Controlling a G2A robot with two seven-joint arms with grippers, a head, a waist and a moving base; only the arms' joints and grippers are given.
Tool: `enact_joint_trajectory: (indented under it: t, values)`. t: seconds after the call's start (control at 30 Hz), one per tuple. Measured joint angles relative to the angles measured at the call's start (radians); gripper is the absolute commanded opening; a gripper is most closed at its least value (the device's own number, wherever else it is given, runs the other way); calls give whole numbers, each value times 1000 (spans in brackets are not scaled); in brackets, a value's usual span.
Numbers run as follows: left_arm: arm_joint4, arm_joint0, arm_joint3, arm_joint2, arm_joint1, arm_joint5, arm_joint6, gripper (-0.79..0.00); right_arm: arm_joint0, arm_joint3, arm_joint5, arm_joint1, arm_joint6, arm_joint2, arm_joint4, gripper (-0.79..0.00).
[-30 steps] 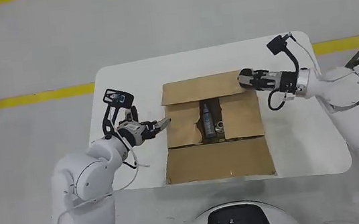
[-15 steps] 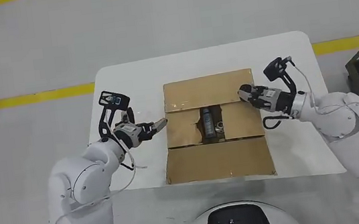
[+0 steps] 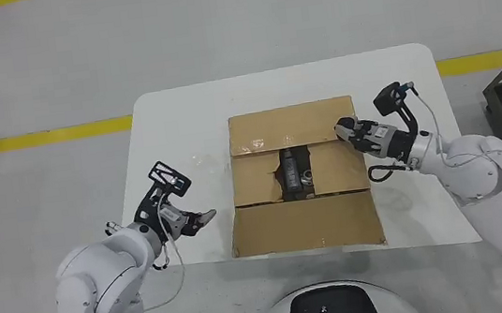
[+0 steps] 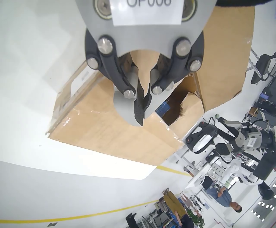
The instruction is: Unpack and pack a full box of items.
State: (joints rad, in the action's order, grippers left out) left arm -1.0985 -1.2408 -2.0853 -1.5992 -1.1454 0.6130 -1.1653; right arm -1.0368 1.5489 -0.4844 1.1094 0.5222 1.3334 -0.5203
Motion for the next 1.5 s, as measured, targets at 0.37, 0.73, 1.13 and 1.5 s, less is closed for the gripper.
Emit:
enact_joint_trajectory:
  t: [0.37,0.73,1.13,1.5]
  values:
    - [29,-110,-19,79,16,98,87,0,12,-9,-3,-1,0,-13,-2,-785]
    - [52,-14,-9,149,23,58,144,0,8,-5,-7,-4,11,-21,-2,-785]
    - [105,89,37,178,25,-77,207,0,7,18,2,-9,14,1,50,-785]
    - [45,210,203,292,10,-257,266,0,-13,170,90,-21,-56,115,80,-785]
